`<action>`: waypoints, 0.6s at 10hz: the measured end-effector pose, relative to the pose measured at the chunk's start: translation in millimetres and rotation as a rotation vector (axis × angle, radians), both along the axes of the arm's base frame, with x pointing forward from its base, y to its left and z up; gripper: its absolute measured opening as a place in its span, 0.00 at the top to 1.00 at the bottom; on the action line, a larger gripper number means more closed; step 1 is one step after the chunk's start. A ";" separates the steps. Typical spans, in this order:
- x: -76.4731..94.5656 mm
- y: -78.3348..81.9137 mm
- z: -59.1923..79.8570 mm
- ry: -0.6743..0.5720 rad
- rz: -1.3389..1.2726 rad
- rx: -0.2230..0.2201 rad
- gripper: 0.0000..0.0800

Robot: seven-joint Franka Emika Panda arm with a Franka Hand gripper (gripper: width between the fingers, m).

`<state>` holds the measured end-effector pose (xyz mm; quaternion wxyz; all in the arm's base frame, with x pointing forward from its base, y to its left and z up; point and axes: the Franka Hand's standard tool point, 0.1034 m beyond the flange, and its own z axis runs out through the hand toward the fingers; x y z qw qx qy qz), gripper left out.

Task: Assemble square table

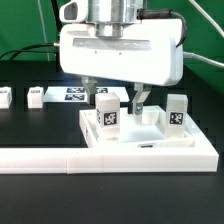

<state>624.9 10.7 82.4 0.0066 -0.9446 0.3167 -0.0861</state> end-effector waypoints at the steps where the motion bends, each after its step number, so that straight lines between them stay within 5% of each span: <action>1: 0.0 0.0 0.0 0.002 0.053 -0.009 0.19; 6: -1.6 -8.4 3.2 0.028 0.591 -0.097 0.19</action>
Offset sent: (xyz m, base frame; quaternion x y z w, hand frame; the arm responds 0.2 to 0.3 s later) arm -0.0080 0.0091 0.0044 0.0042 -0.0102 -0.2663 0.9638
